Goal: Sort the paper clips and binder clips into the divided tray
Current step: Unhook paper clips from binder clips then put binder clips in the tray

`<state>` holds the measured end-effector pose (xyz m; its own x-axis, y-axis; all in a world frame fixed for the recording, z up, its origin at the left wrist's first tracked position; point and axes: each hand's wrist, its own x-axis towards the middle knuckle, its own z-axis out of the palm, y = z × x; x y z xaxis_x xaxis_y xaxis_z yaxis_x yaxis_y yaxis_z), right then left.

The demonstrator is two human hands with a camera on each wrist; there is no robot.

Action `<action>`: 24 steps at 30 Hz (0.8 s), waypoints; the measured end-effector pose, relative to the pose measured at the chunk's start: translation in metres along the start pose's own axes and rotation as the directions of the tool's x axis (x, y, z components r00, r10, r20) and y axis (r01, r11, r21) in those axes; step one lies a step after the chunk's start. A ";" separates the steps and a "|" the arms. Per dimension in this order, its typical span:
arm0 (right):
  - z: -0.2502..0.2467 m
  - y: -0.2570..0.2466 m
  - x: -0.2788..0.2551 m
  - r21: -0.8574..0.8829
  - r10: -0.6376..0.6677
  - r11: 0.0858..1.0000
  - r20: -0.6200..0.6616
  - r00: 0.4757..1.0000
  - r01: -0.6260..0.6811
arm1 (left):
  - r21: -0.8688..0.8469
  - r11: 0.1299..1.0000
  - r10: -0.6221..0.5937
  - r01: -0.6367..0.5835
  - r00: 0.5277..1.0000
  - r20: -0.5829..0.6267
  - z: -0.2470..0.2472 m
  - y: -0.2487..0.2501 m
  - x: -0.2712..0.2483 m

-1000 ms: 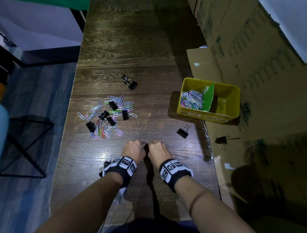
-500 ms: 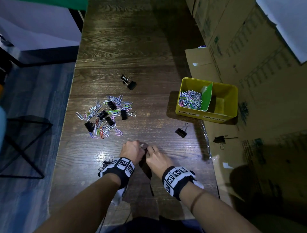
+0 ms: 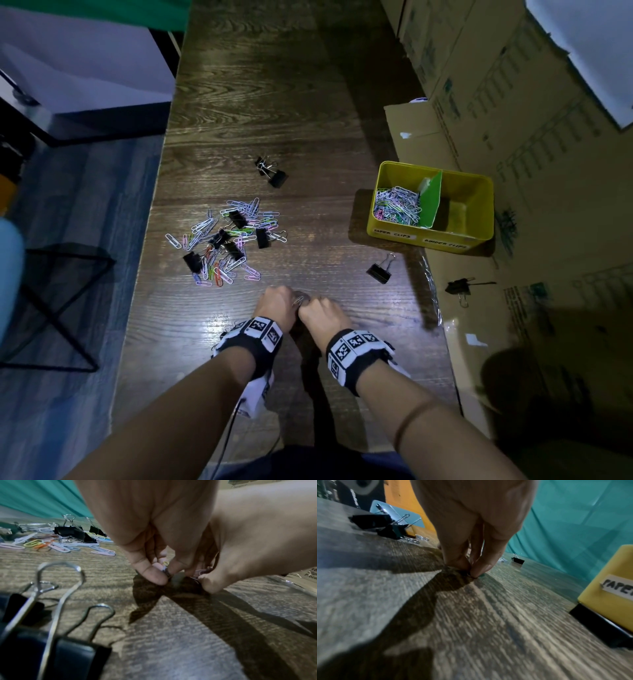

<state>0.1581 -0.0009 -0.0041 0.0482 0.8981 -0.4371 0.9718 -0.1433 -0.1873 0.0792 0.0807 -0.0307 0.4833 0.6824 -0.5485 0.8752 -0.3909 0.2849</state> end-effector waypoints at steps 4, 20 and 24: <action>0.003 0.001 0.004 0.038 0.054 0.998 -0.007 0.999 -0.053 | -0.009 1.000 0.002 -0.002 1.000 -0.018 0.001 -0.001 0.001; -0.021 0.046 -0.037 0.981 0.712 -0.194 0.133 0.690 0.011 | -0.711 0.699 0.165 -0.072 0.984 0.063 -0.077 0.031 0.032; -0.064 0.077 -0.048 0.967 0.723 -0.202 0.040 0.689 0.156 | -0.694 0.680 0.289 -0.237 0.956 -0.043 -0.116 0.100 0.053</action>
<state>0.2451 -0.0287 0.0585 0.7269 0.4989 -0.4720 -0.4118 -0.2334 -0.8809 0.1944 0.1495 0.0597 0.7163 0.5658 -0.4083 0.4942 0.0017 0.8693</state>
